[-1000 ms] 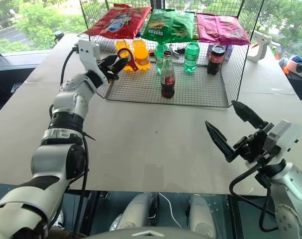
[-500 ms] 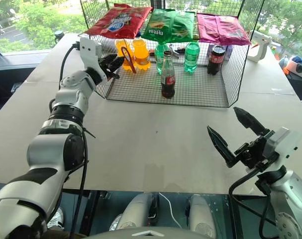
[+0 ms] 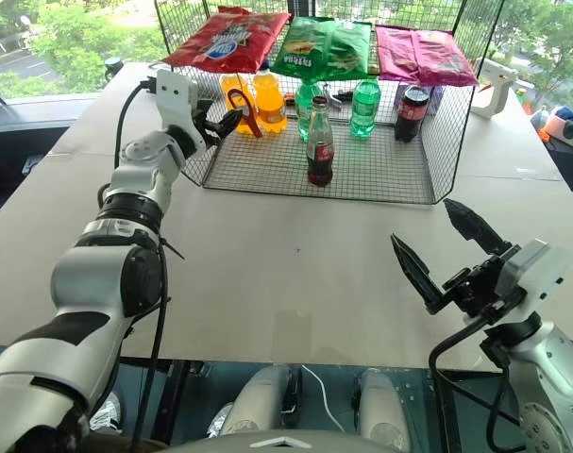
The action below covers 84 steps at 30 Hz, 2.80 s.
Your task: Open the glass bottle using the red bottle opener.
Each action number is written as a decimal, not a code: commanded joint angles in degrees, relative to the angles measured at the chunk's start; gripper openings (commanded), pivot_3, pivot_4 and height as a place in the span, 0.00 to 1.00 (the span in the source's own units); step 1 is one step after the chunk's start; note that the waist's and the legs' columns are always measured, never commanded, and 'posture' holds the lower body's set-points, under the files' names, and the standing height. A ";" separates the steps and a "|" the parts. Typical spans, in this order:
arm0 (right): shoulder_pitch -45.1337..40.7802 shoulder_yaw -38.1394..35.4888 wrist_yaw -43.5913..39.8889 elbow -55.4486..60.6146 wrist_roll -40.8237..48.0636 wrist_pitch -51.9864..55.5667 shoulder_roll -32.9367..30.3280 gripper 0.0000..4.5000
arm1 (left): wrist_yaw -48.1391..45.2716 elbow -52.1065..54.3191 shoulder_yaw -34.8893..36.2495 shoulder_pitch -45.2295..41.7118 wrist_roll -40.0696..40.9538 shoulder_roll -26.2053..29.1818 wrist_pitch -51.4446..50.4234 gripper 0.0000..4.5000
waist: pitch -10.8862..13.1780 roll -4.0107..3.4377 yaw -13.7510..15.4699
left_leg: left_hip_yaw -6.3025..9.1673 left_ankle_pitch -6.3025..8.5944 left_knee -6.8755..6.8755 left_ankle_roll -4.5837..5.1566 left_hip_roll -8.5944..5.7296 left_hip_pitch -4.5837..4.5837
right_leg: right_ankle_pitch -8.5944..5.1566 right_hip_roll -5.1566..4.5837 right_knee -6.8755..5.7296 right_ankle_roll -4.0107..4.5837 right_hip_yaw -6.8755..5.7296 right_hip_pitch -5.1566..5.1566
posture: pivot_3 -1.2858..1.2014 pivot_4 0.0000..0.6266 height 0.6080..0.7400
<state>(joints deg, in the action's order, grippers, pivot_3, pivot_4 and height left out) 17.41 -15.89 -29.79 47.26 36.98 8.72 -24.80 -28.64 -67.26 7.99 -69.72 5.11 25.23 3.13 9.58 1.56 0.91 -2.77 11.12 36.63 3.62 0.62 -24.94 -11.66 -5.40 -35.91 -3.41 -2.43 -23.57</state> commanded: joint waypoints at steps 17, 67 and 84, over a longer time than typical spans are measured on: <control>0.53 0.73 4.05 5.15 -0.55 1.21 -0.53 1.00 | -1.13 -2.99 1.13 -4.51 -1.21 -1.10 2.96 0.76 | 0.01 0.02 -0.06 | 0.00 0.01 0.08 0.02 0.00 -0.03 | 0.02 0.01 -0.03 -0.01 0.00 0.00 | 0.52 0.24 1.00; -8.47 6.14 14.49 7.47 -8.66 19.14 -6.83 1.00 | -35.33 34.48 3.78 11.03 20.90 1.25 -37.57 0.01 | 0.02 0.01 -0.31 | 0.01 0.05 0.66 0.09 0.13 -0.08 | -0.10 0.00 -0.56 0.22 0.07 -0.03 | 0.52 0.24 1.00; -41.04 44.27 19.89 -5.10 -61.41 27.92 -25.77 1.00 | 17.58 58.36 26.26 12.76 43.82 -24.18 -85.77 0.01 | 0.08 0.14 -0.10 | 0.06 0.04 0.82 0.08 -0.05 -0.10 | -0.24 -0.06 -0.70 -0.03 0.11 -0.06 | 0.52 0.24 1.00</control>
<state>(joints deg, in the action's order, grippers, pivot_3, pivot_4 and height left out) -22.23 26.90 -10.58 41.83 -16.87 37.95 -50.51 -16.22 -9.71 31.38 -54.60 46.76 2.46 -80.28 9.66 1.69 0.82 -2.70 11.15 37.45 3.69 0.57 -25.04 -11.84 -5.46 -36.62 -3.58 -2.32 -23.64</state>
